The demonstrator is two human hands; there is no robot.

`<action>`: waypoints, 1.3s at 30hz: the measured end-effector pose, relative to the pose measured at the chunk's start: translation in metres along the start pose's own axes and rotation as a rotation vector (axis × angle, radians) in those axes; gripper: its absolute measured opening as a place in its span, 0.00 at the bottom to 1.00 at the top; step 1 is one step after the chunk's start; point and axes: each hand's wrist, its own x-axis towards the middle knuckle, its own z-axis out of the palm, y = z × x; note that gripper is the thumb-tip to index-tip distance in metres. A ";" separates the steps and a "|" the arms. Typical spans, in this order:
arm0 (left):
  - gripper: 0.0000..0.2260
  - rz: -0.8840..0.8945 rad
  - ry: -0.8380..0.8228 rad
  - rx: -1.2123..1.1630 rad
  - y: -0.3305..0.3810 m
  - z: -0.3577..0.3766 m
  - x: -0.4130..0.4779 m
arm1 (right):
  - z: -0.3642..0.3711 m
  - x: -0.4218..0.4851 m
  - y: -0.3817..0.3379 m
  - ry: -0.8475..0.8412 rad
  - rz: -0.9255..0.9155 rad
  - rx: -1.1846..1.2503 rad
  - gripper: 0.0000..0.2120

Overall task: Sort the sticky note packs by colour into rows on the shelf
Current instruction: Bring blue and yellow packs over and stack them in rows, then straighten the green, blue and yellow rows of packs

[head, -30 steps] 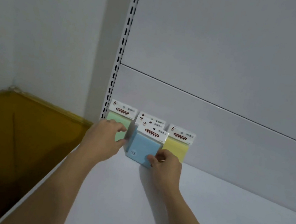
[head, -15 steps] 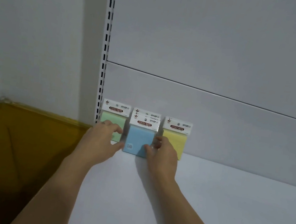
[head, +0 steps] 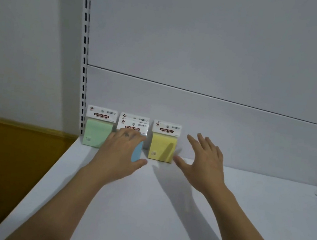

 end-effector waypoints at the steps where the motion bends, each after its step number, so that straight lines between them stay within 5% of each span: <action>1: 0.29 0.023 0.000 0.000 0.006 0.000 0.003 | -0.005 -0.002 0.007 -0.007 0.014 -0.010 0.36; 18: 0.30 0.306 -0.114 -0.050 0.185 0.025 0.075 | -0.099 -0.038 0.157 0.005 0.284 -0.075 0.37; 39: 0.29 0.503 -0.327 -0.138 0.496 0.158 0.090 | -0.164 -0.151 0.455 0.028 0.606 -0.047 0.31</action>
